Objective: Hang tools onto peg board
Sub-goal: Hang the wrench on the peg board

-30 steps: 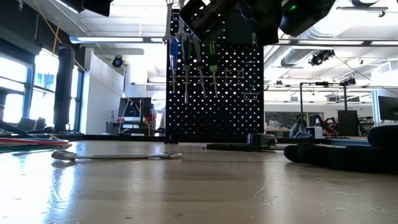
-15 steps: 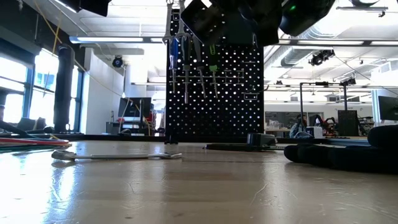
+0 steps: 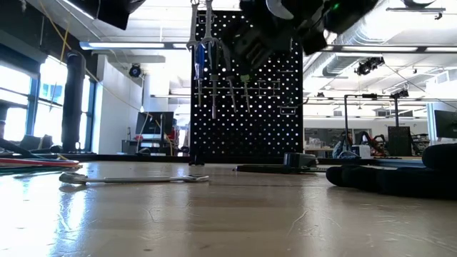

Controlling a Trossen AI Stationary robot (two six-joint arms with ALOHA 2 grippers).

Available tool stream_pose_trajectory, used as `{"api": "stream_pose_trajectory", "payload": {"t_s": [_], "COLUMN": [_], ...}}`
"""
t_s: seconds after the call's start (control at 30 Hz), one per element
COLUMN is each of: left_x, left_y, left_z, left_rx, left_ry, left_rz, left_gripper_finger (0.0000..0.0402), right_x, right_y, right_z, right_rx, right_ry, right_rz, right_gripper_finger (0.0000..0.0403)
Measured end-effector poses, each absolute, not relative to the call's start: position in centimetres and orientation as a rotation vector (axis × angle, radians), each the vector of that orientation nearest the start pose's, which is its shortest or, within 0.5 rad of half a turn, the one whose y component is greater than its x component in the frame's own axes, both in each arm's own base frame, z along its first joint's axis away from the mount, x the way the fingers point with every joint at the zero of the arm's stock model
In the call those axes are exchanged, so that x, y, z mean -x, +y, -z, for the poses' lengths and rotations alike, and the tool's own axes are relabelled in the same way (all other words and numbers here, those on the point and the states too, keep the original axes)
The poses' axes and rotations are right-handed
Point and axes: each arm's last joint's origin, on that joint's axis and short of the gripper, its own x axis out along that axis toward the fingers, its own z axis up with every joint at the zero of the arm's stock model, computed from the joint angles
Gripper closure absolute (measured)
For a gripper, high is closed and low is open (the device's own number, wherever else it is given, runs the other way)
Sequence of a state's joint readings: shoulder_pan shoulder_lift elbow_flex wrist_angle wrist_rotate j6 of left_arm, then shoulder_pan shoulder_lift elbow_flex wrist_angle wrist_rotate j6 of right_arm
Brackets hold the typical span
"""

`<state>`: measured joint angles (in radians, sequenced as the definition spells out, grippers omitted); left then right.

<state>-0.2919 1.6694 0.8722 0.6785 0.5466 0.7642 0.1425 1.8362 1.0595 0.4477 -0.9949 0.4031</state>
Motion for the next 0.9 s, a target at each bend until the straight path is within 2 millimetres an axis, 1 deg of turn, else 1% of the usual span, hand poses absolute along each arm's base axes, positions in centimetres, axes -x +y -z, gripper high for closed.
{"api": "stream_pose_trajectory", "payload": {"t_s": [0.17,0.27,0.43,0.6,0.67,0.77,0.9], "left_x": [-33.4,-33.4,-33.2,-33.2,-33.3,-33.5,-33.7], "left_y": [-10.7,-9.8,-8.1,-5.8,-4.8,-3.3,-1.6], "left_z": [-22.4,-23.1,-24.4,-25.6,-25.8,-26.0,-26.1], "left_rx": [-0.698,-0.699,-0.7,-0.652,-0.627,-0.577,-0.476], "left_ry": [-0.193,-0.201,-0.204,-0.173,-0.146,-0.106,-0.067], "left_rz": [0.82,0.79,0.736,0.609,0.537,0.439,0.326], "left_gripper_finger": [0.0402,0.0401,0.0401,0.0401,0.0401,0.0401,0.0401], "right_x": [-36.1,-34.6,-31.2,-27.5,-26.3,-24.9,-24.3], "right_y": [6.3,5.6,4.6,4.1,4.2,4.6,5.4], "right_z": [-22.9,-25.0,-28.4,-31.3,-31.9,-32.4,-32.1], "right_rx": [-0.418,-0.363,-0.243,-0.12,-0.073,0.006,0.072], "right_ry": [0.541,0.534,0.539,0.544,0.555,0.58,0.615], "right_rz": [-0.988,-0.934,-0.79,-0.55,-0.439,-0.306,-0.186], "right_gripper_finger": [0.0257,0.0257,0.0257,0.0257,0.0257,0.0257,0.0257]}}
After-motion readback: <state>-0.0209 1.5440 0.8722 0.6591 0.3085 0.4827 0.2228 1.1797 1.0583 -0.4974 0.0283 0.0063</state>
